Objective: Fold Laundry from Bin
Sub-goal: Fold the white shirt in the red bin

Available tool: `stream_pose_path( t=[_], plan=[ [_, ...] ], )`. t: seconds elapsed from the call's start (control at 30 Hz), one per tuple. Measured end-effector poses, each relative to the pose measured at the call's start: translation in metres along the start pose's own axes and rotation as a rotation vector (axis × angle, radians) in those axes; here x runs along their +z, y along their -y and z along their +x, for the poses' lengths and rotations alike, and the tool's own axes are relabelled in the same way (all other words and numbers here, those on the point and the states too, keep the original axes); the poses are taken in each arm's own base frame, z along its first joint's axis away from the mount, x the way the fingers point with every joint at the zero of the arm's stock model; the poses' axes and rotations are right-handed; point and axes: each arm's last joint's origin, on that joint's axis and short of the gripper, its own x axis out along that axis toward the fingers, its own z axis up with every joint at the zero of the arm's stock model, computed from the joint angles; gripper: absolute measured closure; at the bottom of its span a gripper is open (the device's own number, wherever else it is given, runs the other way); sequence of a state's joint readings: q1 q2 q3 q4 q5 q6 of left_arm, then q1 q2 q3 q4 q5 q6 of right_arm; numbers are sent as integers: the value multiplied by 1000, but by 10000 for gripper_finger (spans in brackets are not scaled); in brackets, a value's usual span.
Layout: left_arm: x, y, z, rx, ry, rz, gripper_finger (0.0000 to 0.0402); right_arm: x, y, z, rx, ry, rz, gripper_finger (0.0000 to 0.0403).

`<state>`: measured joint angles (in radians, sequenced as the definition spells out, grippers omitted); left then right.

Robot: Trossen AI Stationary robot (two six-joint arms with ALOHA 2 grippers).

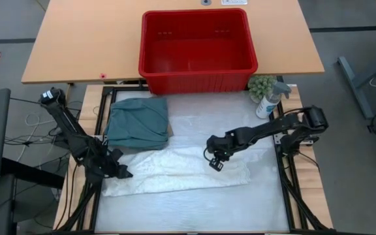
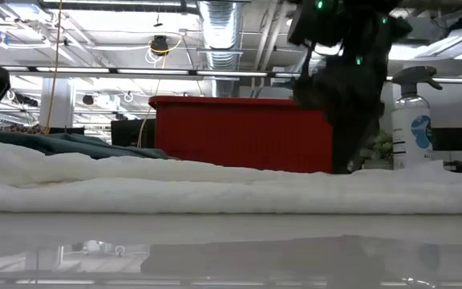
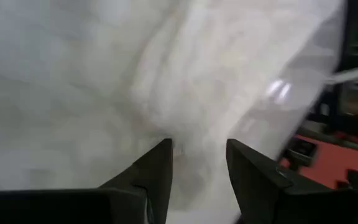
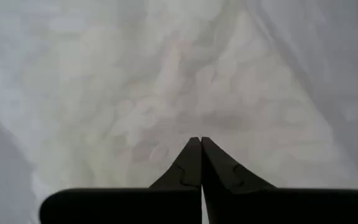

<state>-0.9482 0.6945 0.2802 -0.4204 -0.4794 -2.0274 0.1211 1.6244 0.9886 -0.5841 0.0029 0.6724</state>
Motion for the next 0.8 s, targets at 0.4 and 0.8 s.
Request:
stream_pose_path(
  t=[0.4, 0.8],
  plan=[
    [5, 46, -37, -434, 62, 15, 262, -41, 15, -72, -118, -86, 336, 346],
    [24, 107, -75, -639, 544, 258, 258, -77, -2, -74, -280, -76, 531, 102]
  ],
)
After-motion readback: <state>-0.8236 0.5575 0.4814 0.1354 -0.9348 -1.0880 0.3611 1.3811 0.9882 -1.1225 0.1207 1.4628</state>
